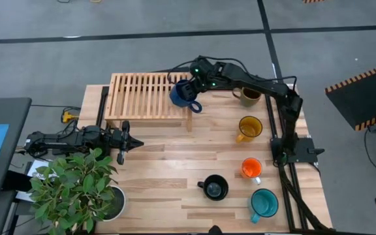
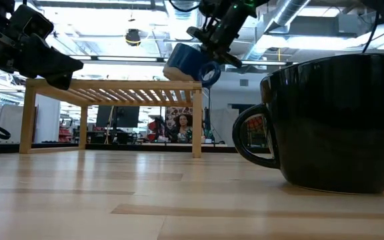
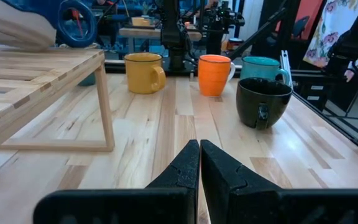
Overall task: Place coffee mugs
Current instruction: Put the dark blue mug on the shelf
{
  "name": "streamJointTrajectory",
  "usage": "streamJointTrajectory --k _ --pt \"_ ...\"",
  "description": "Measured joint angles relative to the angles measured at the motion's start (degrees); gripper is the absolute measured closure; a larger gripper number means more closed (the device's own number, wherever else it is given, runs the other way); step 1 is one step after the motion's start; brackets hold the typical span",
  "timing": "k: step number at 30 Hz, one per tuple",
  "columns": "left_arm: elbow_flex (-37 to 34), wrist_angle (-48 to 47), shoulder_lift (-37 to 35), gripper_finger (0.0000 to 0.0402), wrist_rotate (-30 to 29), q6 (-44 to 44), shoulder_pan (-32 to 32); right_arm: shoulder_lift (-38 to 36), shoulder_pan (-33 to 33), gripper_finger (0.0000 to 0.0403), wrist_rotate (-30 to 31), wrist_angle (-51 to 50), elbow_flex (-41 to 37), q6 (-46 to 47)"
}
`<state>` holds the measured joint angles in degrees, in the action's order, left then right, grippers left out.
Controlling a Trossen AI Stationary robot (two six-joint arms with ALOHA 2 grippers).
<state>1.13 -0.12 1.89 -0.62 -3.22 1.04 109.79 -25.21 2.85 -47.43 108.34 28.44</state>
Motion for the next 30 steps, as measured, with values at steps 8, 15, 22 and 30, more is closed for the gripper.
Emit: streamJointTrajectory --k 8,15,22,30 --pt "-0.01 0.01 -0.02 0.0401 0.00 0.00 0.02 0.16 0.02 0.0281 0.00 3.76 -0.14 0.20" --pt "-0.01 0.01 0.00 0.0401 0.00 0.00 0.01 0.16 0.00 0.0262 -0.03 5.87 -0.16 0.18" --pt "0.00 0.00 0.00 0.0401 -0.02 0.00 0.02 -0.95 -1.16 0.0259 -2.54 10.36 -0.14 0.13" --pt "0.00 0.02 -0.02 0.0401 -0.02 0.00 0.02 -3.71 -4.21 0.0259 -4.82 6.89 -0.20 -4.14"
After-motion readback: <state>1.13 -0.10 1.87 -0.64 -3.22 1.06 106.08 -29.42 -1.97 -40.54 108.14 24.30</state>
